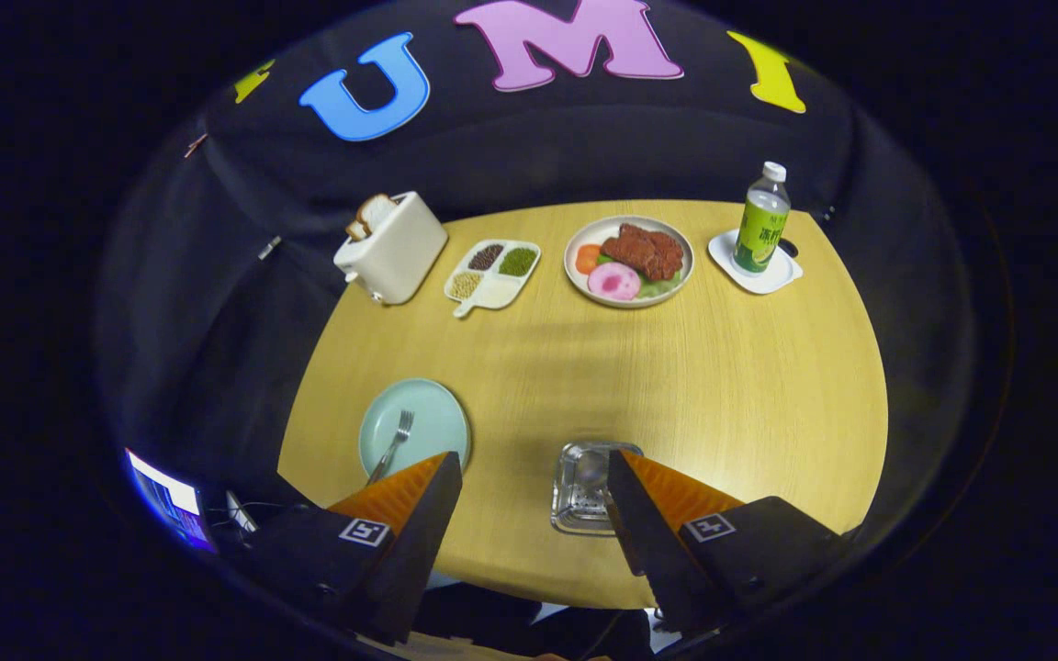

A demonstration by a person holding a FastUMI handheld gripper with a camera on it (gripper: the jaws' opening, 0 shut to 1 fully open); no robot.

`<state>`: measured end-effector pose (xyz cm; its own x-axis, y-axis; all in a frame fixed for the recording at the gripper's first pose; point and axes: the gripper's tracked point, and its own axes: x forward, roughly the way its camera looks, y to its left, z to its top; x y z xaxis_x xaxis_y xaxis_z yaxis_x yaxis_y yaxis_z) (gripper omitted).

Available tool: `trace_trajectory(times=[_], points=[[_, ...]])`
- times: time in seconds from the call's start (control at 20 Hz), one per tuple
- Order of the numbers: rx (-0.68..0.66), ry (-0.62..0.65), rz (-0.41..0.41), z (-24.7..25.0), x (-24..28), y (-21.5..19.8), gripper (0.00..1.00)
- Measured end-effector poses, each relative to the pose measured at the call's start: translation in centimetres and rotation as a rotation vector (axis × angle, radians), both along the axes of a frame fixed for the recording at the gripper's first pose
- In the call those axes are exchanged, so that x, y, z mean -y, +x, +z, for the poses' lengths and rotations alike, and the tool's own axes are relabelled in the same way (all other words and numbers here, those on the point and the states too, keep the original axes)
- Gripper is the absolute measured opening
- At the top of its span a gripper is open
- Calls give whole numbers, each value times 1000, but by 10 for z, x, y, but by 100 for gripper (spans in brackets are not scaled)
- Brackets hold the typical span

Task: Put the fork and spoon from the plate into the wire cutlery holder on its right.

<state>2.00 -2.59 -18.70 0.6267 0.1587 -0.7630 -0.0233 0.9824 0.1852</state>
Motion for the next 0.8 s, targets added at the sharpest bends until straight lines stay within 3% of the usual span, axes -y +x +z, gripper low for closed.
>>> trace_trajectory(times=[0.25, 0.8], points=[[96, 27, -1, 14, -46, 8, 99], [-39, 1, 130, -70, -185, 2, 99]])
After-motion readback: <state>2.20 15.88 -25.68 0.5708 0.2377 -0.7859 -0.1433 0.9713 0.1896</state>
